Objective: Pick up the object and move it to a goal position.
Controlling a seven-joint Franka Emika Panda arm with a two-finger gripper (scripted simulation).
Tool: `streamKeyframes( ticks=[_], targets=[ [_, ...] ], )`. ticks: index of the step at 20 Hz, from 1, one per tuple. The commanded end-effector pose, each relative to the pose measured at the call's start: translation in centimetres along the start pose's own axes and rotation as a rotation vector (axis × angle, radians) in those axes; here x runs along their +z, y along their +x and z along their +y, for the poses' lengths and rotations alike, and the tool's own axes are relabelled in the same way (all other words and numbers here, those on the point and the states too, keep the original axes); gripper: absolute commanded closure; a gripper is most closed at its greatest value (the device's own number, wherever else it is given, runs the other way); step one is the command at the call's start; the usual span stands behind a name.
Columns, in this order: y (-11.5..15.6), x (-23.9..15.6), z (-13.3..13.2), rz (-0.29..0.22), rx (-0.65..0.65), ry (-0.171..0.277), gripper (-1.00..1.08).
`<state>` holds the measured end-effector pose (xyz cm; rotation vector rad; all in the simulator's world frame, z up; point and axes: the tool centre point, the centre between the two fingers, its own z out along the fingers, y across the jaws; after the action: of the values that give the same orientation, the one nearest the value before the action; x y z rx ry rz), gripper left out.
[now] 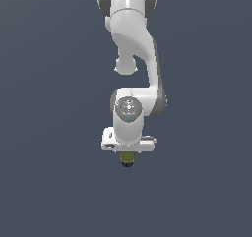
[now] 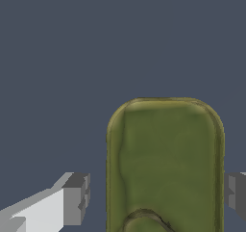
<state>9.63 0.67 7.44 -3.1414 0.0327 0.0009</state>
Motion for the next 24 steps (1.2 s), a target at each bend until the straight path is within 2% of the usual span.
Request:
streamKeyframes(
  ticks=[1, 8, 9, 20, 24],
  targets=[
    [-0.02, 1.14, 0.01, 0.0, 0.0, 0.0, -0.92],
    [0.14, 1.6, 0.0, 0.0, 0.0, 0.0, -0.92],
    [0.14, 1.6, 0.0, 0.0, 0.0, 0.0, 1.08],
    [0.09, 1.62, 0.04, -0.001, 0.0, 0.0, 1.08],
    [-0.15, 1.23, 0.81, -0.001, 0.0, 0.0, 1.08]
  ],
)
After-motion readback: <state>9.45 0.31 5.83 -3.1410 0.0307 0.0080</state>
